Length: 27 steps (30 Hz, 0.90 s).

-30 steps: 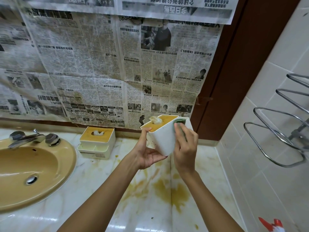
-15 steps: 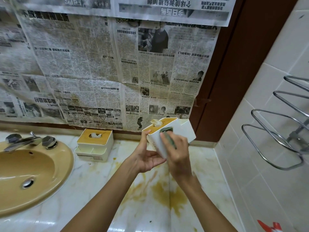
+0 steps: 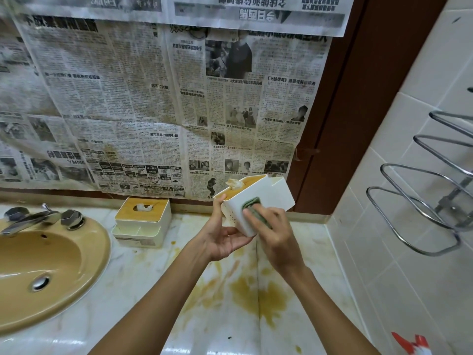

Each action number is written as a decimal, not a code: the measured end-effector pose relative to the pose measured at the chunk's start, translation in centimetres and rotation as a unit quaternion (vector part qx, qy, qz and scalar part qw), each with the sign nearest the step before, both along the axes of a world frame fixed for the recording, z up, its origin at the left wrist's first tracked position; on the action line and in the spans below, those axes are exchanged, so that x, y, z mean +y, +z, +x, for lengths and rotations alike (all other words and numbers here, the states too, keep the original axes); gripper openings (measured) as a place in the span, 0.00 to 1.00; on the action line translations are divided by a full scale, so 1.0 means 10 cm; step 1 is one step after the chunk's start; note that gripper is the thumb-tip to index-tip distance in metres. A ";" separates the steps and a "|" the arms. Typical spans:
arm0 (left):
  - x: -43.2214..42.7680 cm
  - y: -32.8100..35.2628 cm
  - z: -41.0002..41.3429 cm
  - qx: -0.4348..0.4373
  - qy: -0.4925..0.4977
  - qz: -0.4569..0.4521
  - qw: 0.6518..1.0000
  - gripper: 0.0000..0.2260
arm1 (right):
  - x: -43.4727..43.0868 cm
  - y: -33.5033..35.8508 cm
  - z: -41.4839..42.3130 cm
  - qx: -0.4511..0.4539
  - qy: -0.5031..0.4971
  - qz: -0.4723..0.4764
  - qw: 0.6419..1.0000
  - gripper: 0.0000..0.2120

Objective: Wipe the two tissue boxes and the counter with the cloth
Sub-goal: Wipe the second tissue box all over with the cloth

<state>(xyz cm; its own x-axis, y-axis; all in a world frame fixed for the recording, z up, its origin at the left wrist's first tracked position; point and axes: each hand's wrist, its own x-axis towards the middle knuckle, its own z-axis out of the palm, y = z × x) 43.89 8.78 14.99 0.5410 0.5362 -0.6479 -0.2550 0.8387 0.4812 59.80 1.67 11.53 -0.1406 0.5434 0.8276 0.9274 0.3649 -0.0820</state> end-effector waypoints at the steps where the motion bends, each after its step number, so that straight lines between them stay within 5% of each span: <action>1: 0.00 -0.01 -0.01 0.005 -0.005 0.002 1.000 0.53 | 0.03 0.02 0.06 0.042 -0.032 0.004 0.999 0.21; 5: 0.00 -0.02 -0.06 0.004 -0.006 -0.002 1.000 0.51 | 0.15 0.15 0.28 0.268 -0.162 0.009 0.950 0.21; 10: -0.06 -0.04 -0.02 0.034 0.028 0.030 0.999 0.42 | 0.05 0.26 0.06 0.454 -0.174 -0.023 0.873 0.19; 12: -0.10 -0.05 0.03 0.045 0.052 0.049 0.996 0.36 | -0.02 0.31 -0.10 0.573 -0.194 -0.107 0.789 0.14; 14: -0.13 -0.08 0.08 0.047 0.077 0.064 0.994 0.30 | -0.05 0.38 -0.22 0.700 -0.173 -0.236 0.651 0.07; 16: -0.15 -0.15 0.12 0.049 0.089 0.082 0.991 0.29 | -0.05 0.41 -0.28 0.761 -0.096 -0.345 0.542 0.16; 17: -0.16 -0.19 0.13 0.053 0.092 0.094 0.990 0.30 | -0.05 0.41 -0.29 0.764 -0.066 -0.380 0.517 0.20; 21: -0.21 -0.31 0.12 0.099 0.095 0.138 0.981 0.44 | -0.02 0.38 -0.30 0.718 -0.035 -0.451 0.529 0.32; 24: -0.24 -0.35 0.11 0.106 0.113 0.148 0.977 0.45 | 0.01 0.36 -0.30 0.729 0.000 -0.475 0.492 0.45; 27: -0.25 -0.34 0.09 0.126 0.096 0.155 0.975 0.48 | 0.02 0.34 -0.29 0.737 -0.018 -0.463 0.492 0.49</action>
